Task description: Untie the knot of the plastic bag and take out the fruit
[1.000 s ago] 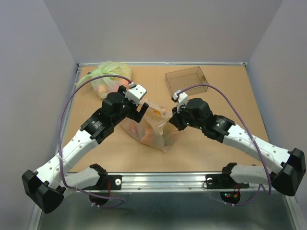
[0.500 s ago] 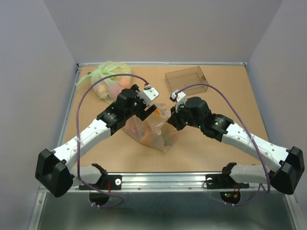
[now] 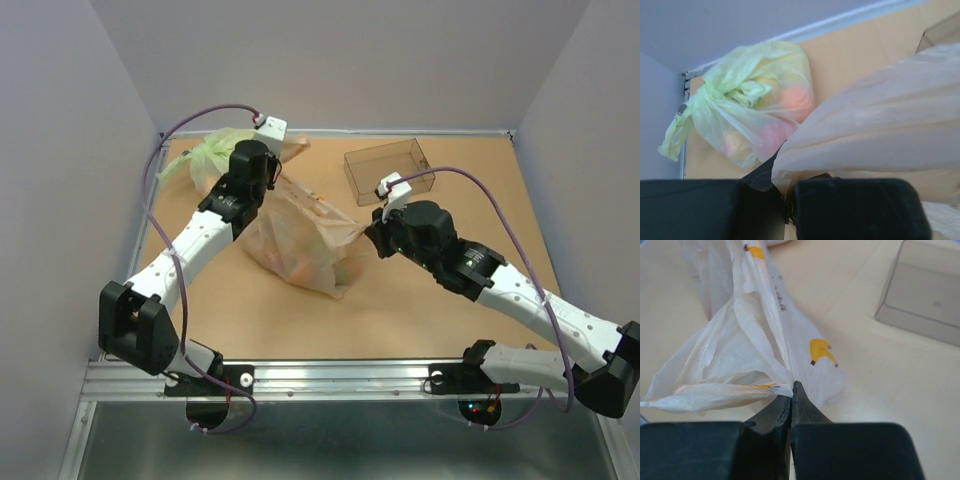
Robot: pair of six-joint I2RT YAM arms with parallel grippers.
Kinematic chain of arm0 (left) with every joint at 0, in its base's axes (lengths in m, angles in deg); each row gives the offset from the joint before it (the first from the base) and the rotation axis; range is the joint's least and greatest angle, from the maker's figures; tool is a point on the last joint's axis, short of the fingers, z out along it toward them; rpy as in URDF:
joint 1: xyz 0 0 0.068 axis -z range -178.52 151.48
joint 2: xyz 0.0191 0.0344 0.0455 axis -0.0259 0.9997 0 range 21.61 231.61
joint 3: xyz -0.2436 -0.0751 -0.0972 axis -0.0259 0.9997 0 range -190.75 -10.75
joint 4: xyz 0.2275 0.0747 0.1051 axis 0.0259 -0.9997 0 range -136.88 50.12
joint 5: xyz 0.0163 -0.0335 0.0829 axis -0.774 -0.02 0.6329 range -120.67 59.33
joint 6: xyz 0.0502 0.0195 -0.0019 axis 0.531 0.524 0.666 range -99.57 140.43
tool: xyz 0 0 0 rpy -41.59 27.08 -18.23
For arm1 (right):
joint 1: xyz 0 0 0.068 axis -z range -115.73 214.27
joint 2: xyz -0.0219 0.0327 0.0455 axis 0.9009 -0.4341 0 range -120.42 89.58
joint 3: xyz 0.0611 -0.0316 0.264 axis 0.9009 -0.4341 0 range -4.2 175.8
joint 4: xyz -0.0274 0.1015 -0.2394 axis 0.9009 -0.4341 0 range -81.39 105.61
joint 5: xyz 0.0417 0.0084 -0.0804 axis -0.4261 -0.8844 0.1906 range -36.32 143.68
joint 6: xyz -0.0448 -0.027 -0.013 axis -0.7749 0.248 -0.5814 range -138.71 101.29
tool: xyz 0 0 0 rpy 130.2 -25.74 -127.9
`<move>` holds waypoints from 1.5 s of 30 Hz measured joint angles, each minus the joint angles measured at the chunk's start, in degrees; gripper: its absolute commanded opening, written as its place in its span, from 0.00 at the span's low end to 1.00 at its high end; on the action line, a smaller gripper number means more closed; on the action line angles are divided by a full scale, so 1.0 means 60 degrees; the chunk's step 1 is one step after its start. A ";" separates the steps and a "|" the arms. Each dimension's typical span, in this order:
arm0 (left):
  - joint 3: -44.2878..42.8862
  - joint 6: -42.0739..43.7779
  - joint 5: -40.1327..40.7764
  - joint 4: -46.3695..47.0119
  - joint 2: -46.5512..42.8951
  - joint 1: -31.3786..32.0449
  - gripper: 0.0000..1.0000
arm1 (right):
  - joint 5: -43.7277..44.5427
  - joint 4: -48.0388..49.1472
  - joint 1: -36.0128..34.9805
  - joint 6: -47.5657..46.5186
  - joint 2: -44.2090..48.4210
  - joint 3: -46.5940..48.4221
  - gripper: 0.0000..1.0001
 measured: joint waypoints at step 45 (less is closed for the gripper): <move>0.3763 -0.6572 -0.2237 -0.1548 -0.6324 -0.0765 0.10 | 0.1020 -0.1147 -0.1432 0.2055 -0.6043 0.6062 0.67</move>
